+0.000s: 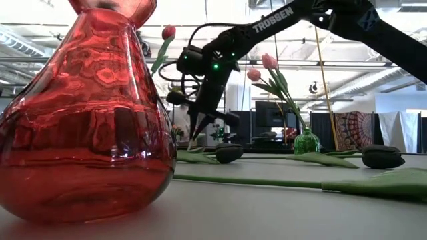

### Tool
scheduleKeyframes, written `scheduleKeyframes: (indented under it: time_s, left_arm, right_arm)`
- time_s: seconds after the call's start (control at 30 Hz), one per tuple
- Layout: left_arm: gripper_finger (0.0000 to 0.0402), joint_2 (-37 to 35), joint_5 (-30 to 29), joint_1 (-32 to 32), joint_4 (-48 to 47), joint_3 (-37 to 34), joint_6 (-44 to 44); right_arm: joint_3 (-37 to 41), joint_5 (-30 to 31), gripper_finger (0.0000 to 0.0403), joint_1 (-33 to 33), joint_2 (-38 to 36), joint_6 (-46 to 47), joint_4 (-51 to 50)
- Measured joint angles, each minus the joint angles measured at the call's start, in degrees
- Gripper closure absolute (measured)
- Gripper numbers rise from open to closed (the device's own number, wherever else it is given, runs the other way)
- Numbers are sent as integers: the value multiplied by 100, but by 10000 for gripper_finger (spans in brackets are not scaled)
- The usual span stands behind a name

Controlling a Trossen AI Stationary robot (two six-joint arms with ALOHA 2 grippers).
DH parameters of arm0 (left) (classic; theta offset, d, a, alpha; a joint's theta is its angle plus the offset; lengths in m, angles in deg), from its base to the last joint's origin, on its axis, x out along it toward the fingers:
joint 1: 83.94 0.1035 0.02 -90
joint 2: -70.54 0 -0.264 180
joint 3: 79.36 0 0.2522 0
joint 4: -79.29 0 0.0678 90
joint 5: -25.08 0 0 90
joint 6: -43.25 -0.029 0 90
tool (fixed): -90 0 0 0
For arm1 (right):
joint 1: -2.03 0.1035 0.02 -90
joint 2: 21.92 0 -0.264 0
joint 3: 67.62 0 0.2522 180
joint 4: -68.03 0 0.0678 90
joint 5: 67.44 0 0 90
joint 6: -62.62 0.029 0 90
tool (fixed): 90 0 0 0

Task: Sort flowers into vase by color
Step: Put the top red flower into the blue vase

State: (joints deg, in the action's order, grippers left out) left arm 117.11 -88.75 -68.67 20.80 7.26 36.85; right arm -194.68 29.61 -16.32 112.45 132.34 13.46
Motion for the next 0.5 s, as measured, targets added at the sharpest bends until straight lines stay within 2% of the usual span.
scheduleKeyframes:
  time_s: [0.5]
  left_arm:
    - [292,0,0,-2,2,0,-2]
  right_arm:
    - [-592,243,402,-38,-13,-448,-859]
